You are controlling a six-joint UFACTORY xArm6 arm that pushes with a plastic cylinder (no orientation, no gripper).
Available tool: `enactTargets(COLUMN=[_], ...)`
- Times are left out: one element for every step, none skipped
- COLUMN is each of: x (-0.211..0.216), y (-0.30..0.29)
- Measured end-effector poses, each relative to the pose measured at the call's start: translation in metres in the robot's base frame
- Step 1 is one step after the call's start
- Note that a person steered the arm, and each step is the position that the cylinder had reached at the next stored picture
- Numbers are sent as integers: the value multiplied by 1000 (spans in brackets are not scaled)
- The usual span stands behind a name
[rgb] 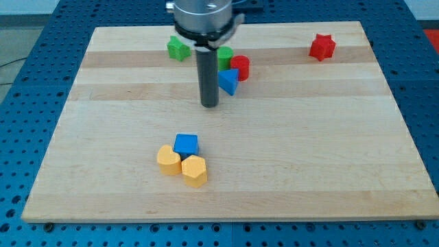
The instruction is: Separate the blue triangle from the red circle
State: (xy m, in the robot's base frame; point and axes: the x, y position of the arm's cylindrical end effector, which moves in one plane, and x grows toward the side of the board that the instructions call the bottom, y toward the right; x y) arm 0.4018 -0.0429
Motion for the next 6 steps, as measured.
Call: enactTargets(x=[-54, -55, -37, -35, -37, -37], y=[0, 30, 56, 36, 70, 89])
